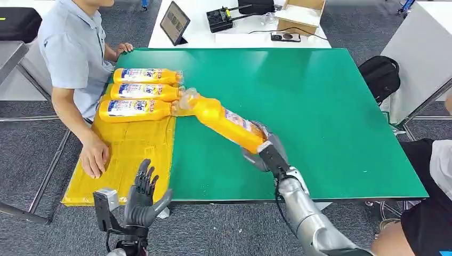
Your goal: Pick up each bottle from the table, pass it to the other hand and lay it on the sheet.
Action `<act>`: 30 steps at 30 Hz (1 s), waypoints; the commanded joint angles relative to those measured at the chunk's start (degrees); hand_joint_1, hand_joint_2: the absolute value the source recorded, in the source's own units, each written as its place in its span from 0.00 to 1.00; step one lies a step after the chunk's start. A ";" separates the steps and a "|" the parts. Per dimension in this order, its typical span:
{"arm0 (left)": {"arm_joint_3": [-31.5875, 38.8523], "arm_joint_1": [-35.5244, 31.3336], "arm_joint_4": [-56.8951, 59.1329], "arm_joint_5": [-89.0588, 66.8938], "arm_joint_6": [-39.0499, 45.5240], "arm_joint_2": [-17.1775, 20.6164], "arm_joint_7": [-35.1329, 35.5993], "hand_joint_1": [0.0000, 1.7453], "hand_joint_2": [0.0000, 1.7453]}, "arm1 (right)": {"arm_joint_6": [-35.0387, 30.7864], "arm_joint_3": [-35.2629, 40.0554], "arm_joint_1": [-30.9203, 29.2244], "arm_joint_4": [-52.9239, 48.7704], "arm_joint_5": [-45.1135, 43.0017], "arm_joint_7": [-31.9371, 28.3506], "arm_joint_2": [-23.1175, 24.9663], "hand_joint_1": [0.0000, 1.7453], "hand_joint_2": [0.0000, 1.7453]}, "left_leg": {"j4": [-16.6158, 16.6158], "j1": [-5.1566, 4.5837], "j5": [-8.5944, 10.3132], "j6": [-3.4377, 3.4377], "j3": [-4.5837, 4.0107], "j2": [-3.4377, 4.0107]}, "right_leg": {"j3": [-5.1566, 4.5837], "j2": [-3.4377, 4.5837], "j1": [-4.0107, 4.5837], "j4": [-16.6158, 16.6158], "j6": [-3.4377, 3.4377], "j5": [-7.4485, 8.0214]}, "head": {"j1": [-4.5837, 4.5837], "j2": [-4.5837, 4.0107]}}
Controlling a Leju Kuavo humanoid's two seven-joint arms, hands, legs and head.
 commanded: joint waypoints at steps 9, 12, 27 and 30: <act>-3.29 -7.10 0.37 0.58 0.83 -2.60 -6.73 0.00 1.00 | 2.54 15.21 4.66 -8.99 -4.45 0.52 5.86 1.00 1.00 | 0.00 0.00 -0.05 0.06 0.10 0.08 | 0.10 -0.02 0.03 0.01 -0.14 -0.05 | 0.02 0.00; -4.44 -7.08 -0.31 1.34 -0.16 -2.57 -6.77 0.00 1.00 | 1.95 16.38 4.70 -8.06 -4.34 0.35 6.86 1.00 1.00 | -0.01 0.00 -0.04 0.05 0.07 0.06 | 0.08 -0.02 0.03 -0.01 -0.12 -0.04 | 0.02 0.00; -9.54 -8.94 2.04 0.78 -3.20 -0.23 -5.32 0.00 1.00 | 3.58 26.13 -1.17 -0.63 -3.40 -1.17 10.26 1.00 1.00 | -0.04 -0.02 -0.01 0.04 0.09 0.13 | 0.08 0.02 0.00 -0.01 -0.12 -0.02 | 0.00 0.00; -9.02 -9.72 2.88 0.31 -2.26 -0.63 -5.16 0.00 1.00 | 4.06 27.86 -1.14 -0.58 -2.71 -1.17 10.91 1.00 1.00 | -0.04 -0.02 -0.02 0.04 0.10 0.11 | 0.10 0.03 0.01 0.00 -0.12 -0.03 | 0.02 0.00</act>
